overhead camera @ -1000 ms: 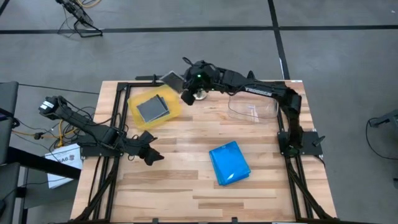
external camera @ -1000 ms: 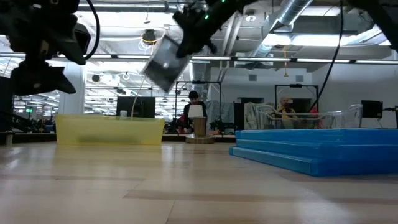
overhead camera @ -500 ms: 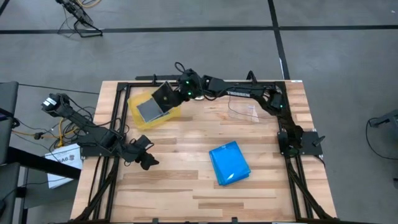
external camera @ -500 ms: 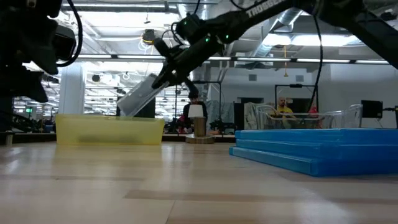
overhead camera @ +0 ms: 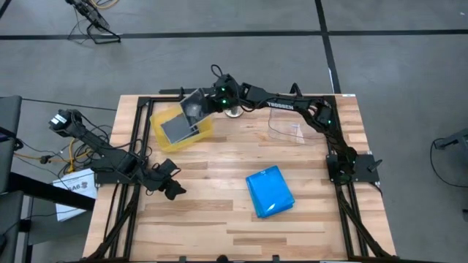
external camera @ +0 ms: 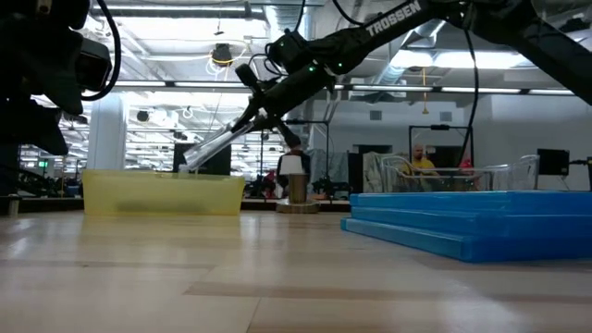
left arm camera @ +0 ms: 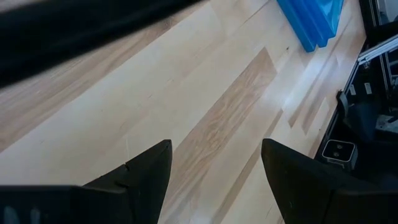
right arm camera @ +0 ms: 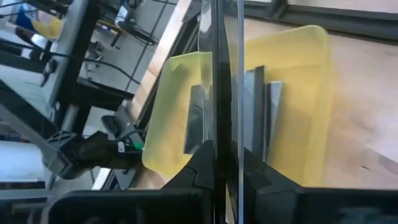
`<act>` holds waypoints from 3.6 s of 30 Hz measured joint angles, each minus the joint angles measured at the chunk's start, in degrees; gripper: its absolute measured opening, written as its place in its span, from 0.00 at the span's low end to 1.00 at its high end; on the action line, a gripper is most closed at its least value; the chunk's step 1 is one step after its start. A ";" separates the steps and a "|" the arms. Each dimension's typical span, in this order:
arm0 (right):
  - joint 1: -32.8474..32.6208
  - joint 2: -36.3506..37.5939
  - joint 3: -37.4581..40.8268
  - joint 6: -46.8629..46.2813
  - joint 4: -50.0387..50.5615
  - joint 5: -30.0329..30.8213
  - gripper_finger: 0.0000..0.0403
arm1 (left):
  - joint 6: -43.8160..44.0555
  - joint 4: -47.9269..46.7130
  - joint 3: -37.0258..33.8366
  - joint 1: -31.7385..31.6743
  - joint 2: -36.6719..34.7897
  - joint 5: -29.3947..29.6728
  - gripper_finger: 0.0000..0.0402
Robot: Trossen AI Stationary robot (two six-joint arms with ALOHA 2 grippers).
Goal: Pick & place jewel cases by type
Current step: Put the black CD case into the yellow bin
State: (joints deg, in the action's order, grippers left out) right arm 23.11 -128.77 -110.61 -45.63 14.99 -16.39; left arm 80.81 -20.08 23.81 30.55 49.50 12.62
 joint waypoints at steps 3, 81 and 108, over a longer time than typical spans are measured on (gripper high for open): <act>-0.61 0.00 0.00 0.00 -0.27 0.00 0.02 | -0.06 0.00 0.00 0.00 0.00 0.00 0.60; -4.76 -8.51 -3.02 18.75 -7.32 -0.06 0.62 | 8.82 -3.43 0.04 -0.15 -0.02 20.14 0.60; -3.49 -9.27 -3.54 14.70 -6.43 0.29 0.61 | -20.67 -43.33 14.95 -25.31 -17.42 29.47 0.60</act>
State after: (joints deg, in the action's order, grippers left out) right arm 19.62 -138.04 -114.15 -30.93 8.56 -16.09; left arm 60.13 -63.41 38.76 5.23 32.07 42.09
